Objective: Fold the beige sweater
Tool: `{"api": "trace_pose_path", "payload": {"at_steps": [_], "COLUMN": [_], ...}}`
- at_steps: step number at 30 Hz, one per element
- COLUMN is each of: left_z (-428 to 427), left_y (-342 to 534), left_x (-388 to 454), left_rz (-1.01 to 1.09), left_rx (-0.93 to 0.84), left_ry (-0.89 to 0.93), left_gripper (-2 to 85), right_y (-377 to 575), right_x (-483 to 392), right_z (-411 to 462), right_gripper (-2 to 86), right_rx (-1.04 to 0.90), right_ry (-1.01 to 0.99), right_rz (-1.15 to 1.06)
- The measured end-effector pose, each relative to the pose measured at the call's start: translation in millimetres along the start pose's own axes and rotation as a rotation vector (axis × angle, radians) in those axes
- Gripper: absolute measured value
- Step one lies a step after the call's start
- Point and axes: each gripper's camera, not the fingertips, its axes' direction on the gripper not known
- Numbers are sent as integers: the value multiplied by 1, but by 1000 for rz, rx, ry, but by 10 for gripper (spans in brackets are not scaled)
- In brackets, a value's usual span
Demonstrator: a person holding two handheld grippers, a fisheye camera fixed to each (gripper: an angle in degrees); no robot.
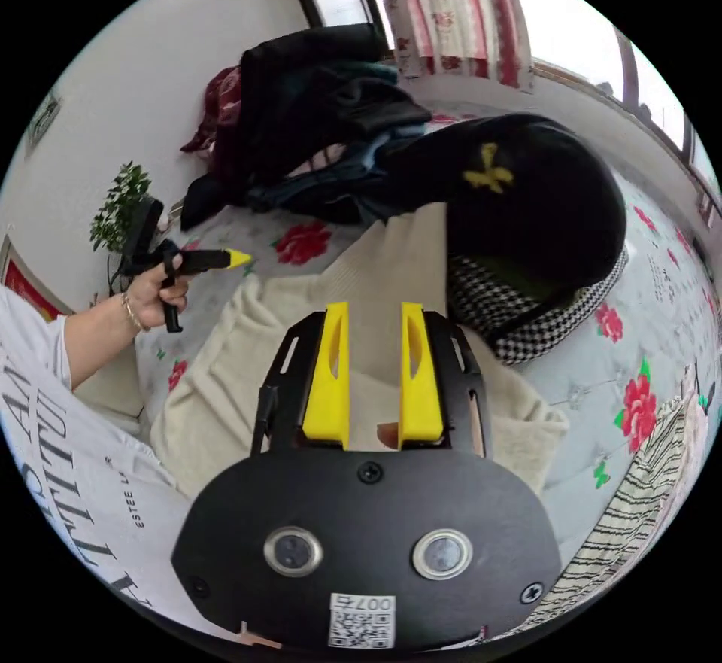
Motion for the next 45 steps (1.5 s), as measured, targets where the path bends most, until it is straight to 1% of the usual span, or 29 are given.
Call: {"api": "trace_pose_path", "payload": {"at_steps": [3,7,8,9,10,11,12,13,14,15,17,18,19,20,21,22,24,25,26,27,29,31,32,34,37,39,40,42,45], "left_z": [54,118,134,144,144,134,113,99,65,28,-23,-47,-55,-62,-58,-51,-3,10,21,17,4,-17,-31,-51,-88,-121,-129,-159,-186], "left_y": [-57,-101,-110,-115,-117,-116,-112,-108,-94,-73,-29,5,22,56,88,104,163,176,195,203,201,201,204,211,232,261,270,306,348], "left_x": [16,19,14,9,8,10,18,25,46,69,104,125,134,150,163,169,186,190,201,213,227,237,239,235,221,208,205,195,181], "left_rz": [96,84,49,7,-5,-6,27,59,160,272,420,494,518,553,568,570,579,579,598,609,597,601,597,544,394,267,241,151,47], "left_rx": [-60,-144,-177,-211,-216,-180,-135,-120,-85,-60,-65,-84,-100,-148,-215,-254,-443,-483,-500,-477,-487,-492,-482,-472,-430,-374,-365,-340,-333], "left_ry": [75,105,134,197,250,363,467,508,548,548,510,460,428,360,310,287,144,99,45,28,1,1,6,1,20,5,-5,-66,-106], "left_gripper": [148,152,138,90,51,8,4,4,3,3,3,4,5,7,11,14,34,40,44,47,45,34,26,21,21,26,29,43,64], "right_y": [-52,-82,-86,-88,-88,-87,-82,-79,-68,-54,-29,-9,1,24,50,63,123,139,167,185,187,182,183,191,215,249,260,309,375], "right_x": [54,72,70,64,61,53,44,39,29,18,-2,-18,-27,-47,-68,-77,-105,-109,-113,-119,-123,-121,-118,-110,-89,-70,-65,-49,-34], "right_z": [25,68,68,60,55,42,26,16,-8,-34,-70,-85,-90,-92,-82,-73,-16,3,36,46,27,5,-8,-22,-53,-85,-93,-124,-159], "right_gripper": [87,60,43,30,25,17,12,10,7,6,5,5,5,5,6,7,14,16,21,25,31,36,38,41,46,50,51,56,65], "right_rx": [-29,-94,-83,-53,-39,-20,-11,-4,23,50,36,-7,-37,-111,-195,-238,-372,-409,-488,-490,-415,-389,-386,-385,-344,-284,-273,-243,-241], "right_ry": [-47,-113,-115,-121,-121,-140,-172,-191,-225,-258,-308,-328,-335,-340,-330,-324,-270,-238,-183,-145,-112,-141,-191,-215,-229,-217,-209,-160,-106], "right_rz": [82,82,63,28,5,-52,-110,-137,-195,-254,-344,-399,-424,-469,-493,-498,-470,-444,-392,-379,-322,-262,-244,-199,-66,61,91,211,345]}}
